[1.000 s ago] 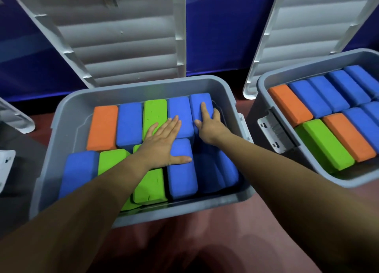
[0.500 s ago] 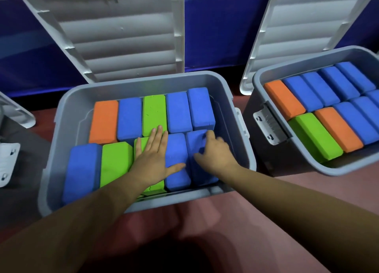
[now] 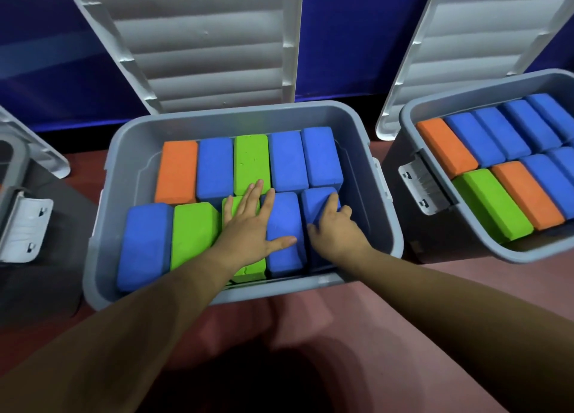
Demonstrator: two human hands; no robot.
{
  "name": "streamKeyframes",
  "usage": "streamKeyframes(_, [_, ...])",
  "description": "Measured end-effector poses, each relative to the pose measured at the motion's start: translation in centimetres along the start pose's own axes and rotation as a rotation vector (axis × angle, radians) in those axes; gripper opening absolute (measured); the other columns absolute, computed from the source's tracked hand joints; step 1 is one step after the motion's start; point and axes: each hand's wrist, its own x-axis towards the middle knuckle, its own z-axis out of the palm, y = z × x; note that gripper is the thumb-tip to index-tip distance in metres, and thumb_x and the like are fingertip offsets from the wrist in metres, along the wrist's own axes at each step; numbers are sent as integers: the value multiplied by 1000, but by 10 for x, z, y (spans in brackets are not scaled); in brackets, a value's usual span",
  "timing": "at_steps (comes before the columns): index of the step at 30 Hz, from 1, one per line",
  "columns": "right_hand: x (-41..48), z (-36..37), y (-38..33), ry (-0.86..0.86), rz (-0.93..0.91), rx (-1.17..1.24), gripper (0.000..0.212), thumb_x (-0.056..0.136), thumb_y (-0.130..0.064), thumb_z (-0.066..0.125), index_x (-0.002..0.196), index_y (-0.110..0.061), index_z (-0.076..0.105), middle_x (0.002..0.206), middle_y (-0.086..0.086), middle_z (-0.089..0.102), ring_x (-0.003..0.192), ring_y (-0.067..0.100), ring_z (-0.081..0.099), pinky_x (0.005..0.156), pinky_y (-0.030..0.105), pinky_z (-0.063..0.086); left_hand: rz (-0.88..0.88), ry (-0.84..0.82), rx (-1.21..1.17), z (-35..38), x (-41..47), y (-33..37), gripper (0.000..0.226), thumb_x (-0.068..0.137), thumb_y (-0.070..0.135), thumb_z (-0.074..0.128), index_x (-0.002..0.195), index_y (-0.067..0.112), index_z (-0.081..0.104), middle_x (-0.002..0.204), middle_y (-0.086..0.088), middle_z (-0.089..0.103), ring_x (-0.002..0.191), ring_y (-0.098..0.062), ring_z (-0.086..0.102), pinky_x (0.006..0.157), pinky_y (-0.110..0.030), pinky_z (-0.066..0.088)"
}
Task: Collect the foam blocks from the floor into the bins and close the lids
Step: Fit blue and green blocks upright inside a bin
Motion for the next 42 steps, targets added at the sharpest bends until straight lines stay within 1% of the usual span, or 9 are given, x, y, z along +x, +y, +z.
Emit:
streamKeyframes(4, [1, -10, 2, -63, -5, 4, 84, 101, -39, 43, 154, -9, -16, 146, 26, 22, 103, 39, 54, 85, 44, 47, 58, 156, 43, -5, -2, 3, 104, 72, 84, 28, 152, 17, 32, 135, -10, 36, 131, -29, 35, 112, -54, 20])
streamKeyframes(9, [0, -14, 0, -106, -1, 29, 87, 102, -40, 44, 153, -13, -21, 152, 24, 14, 103, 36, 54, 88, 44, 47, 33, 50, -88, -19, -1, -3, 91, 86, 46, 66, 156, 16, 16, 139, -6, 35, 135, -25, 31, 116, -41, 15])
streamKeyframes(16, [-6, -3, 2, -75, 21, -60, 130, 78, -72, 63, 152, -13, -25, 159, 23, -4, 142, 42, 25, 111, 47, 31, 6, 247, -172, -10, 2, -3, 80, 66, 57, 79, 131, 21, 50, 124, 9, 57, 123, -17, 45, 94, -32, 28])
streamKeyframes(20, [-4, -1, -1, -2, -60, -200, 124, 82, -69, 62, 153, -6, -18, 157, 28, -24, 149, 42, -8, 122, 51, 5, 33, 201, -354, -12, 5, -9, 76, 67, 45, 84, 131, 22, 50, 123, 11, 58, 123, -13, 45, 93, -30, 29])
streamKeyframes(24, [4, -6, -11, 69, -297, -360, 111, 85, -64, 61, 156, -24, -14, 159, 21, -28, 148, 33, -26, 119, 58, -10, 112, -94, -527, -32, 2, -41, 67, 85, 10, 73, 142, 25, 42, 144, 12, 49, 133, -10, 44, 106, -24, 34])
streamKeyframes(28, [10, 8, -10, 40, -287, -396, 103, 84, -83, 32, 158, -25, -9, 160, 18, -25, 148, 31, -25, 117, 61, -10, 110, 64, -180, -35, 2, -53, 95, 74, 31, 84, 152, 19, 32, 158, -6, 26, 146, -27, 23, 119, -40, 22])
streamKeyframes(31, [10, 9, -11, 65, -309, -431, 90, 88, -78, 32, 157, -35, -8, 161, 23, -18, 150, 36, -17, 117, 63, -4, 57, 22, -163, -30, 9, -48, 108, 73, 48, 80, 156, 18, 17, 165, 0, 9, 150, -20, 12, 121, -39, 16])
streamKeyframes(36, [10, 4, -22, 126, -409, -478, 75, 93, -69, 37, 155, -45, 3, 161, 23, -4, 150, 34, -5, 118, 63, 1, 16, 47, -150, -31, 11, -51, 115, 66, 63, 77, 156, 17, 20, 163, 4, 15, 148, -18, 19, 119, -42, 21])
streamKeyframes(42, [17, 17, -31, 16, -422, -511, 75, 93, -72, 32, 155, -45, 2, 164, 7, -18, 151, 27, -17, 114, 67, -8, 72, -77, -352, -43, 12, -60, 109, 66, 51, 83, 151, 16, 26, 161, 2, 18, 146, -16, 23, 119, -35, 23])
